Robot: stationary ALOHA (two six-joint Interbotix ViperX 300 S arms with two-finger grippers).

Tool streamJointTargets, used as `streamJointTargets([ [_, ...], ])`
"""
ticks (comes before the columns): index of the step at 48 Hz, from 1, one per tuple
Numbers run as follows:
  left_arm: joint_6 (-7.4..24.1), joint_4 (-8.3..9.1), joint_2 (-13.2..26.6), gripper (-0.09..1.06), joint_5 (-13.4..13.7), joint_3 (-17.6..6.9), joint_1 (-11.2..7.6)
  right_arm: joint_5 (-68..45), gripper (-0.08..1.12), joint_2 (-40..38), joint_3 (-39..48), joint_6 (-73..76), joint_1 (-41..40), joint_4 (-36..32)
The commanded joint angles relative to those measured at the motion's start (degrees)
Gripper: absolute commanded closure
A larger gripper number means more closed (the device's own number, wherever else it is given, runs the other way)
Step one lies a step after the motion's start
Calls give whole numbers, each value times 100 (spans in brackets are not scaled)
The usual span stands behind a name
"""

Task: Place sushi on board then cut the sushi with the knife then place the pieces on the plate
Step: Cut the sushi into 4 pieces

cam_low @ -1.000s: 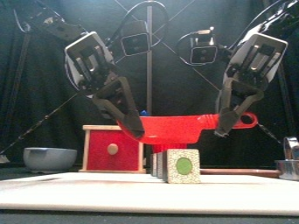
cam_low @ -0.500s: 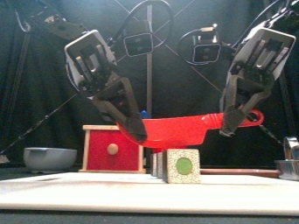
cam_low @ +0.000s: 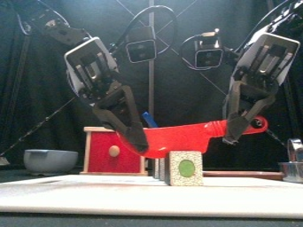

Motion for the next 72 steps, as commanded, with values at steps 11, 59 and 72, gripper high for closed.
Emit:
streamJointTargets([
  [11,-9,-44,229,54,18,-62,-193,-97,68,387,-44,79,79,202],
  [59,9,-510,-334,42,26,-79,-308,26,68,-158,-299,44,387,448],
  [72,26,-255,-844,16,9,62,-202,158,68,-712,-158,44,299,378],
])
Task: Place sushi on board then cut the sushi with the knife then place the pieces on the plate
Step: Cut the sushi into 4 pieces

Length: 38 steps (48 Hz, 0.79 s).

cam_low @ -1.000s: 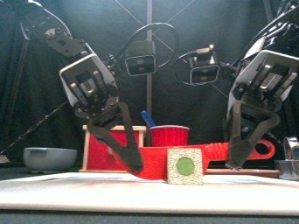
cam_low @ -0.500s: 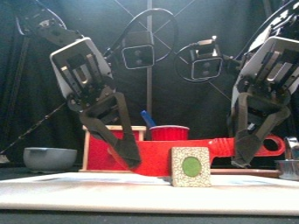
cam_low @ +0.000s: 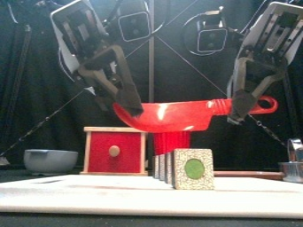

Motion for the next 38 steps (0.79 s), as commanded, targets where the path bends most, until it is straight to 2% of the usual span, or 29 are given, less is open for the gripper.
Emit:
streamJointTargets([
  [1,-9,132,-360,15,-53,18,53,79,68,-457,44,35,-123,-26],
  [9,-26,369,-756,12,-176,272,158,457,68,-1090,299,62,-105,70],
  [16,-26,510,-1011,12,-642,606,229,1081,68,-1688,624,70,-88,422],
  [28,-18,510,-1195,12,-1652,1072,316,1802,68,-2742,1213,97,0,1230],
  [38,-9,519,-1195,12,-1907,1169,492,2417,68,-3305,1679,105,35,1969],
])
